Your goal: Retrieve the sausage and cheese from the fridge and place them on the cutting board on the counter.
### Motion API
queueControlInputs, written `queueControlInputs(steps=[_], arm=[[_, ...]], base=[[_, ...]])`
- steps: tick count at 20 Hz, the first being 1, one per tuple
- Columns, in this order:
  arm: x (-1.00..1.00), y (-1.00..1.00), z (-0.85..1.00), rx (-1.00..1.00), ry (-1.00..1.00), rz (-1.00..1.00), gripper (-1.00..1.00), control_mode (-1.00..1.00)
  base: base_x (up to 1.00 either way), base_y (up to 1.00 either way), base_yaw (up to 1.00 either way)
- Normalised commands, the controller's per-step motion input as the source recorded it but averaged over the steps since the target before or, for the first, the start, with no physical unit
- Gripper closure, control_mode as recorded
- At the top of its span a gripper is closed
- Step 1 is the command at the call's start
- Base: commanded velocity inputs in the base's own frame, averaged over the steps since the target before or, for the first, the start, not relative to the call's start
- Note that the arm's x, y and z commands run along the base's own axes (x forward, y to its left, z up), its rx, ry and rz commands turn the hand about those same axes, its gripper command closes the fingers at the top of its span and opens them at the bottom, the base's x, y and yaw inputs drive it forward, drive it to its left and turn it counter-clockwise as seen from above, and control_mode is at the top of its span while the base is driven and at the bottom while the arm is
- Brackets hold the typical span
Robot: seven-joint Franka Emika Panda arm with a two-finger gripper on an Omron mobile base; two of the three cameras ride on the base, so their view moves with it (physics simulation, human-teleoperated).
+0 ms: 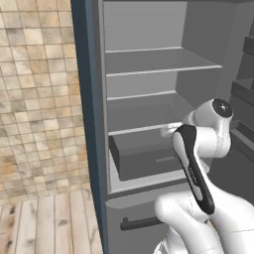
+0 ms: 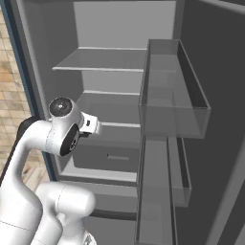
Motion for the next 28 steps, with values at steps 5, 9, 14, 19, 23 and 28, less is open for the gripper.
queueControlInputs(steps=[5, 9, 14, 19, 23, 28], arm=[[0.00, 0.00, 0.00, 0.00, 0.00, 0.00, 1.00, -1.00], [0.00, 0.00, 0.00, 0.00, 0.00, 0.00, 1.00, -1.00], [0.00, 0.00, 0.00, 0.00, 0.00, 0.00, 1.00, -1.00], [0.00, 0.00, 0.00, 0.00, 0.00, 0.00, 1.00, -1.00], [0.00, 0.00, 0.00, 0.00, 0.00, 0.00, 1.00, 1.00], [0.00, 0.00, 0.00, 0.00, 0.00, 0.00, 1.00, 1.00]], base=[[0.00, 0.00, 0.00], [0.00, 0.00, 0.00], [0.00, 0.00, 0.00], [0.00, 0.00, 0.00], [0.00, 0.00, 0.00], [0.00, 0.00, 0.00]])
